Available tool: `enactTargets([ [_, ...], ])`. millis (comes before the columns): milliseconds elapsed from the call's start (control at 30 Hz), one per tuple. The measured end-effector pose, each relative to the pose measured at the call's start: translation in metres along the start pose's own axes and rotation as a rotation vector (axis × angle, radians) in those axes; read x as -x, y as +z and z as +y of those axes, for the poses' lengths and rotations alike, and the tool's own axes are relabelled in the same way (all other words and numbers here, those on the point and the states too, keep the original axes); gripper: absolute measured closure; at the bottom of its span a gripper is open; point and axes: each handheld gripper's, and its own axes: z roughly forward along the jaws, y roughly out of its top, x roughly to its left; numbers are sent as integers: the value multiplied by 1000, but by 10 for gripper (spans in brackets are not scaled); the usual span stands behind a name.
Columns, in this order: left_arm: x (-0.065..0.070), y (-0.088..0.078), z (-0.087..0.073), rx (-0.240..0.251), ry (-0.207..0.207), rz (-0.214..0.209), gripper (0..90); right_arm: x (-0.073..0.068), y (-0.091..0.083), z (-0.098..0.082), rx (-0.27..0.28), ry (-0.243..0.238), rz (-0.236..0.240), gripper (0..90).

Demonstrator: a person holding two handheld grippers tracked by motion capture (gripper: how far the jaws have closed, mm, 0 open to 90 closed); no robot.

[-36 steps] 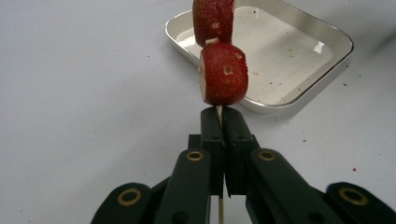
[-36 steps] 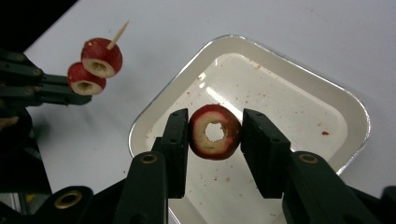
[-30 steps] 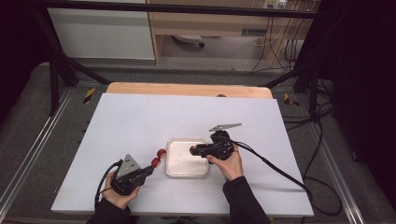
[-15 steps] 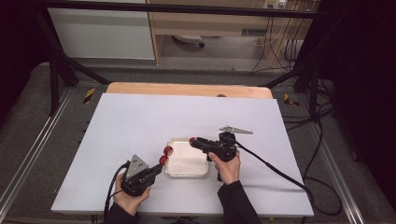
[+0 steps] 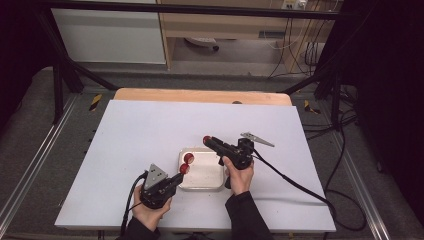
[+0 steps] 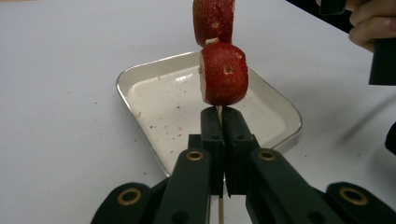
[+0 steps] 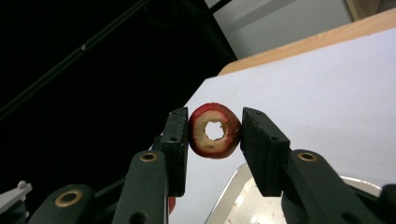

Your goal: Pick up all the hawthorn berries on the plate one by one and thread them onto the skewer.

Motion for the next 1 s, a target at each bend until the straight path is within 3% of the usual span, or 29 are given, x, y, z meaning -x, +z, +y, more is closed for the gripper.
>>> enactTargets([
  [467,17,15,6,13,-9,-14,879,-1,2,0,93,39,15,631],
  [1000,20,20,8,23,-25,-16,879,-3,1,-1,123,67,40,632],
])
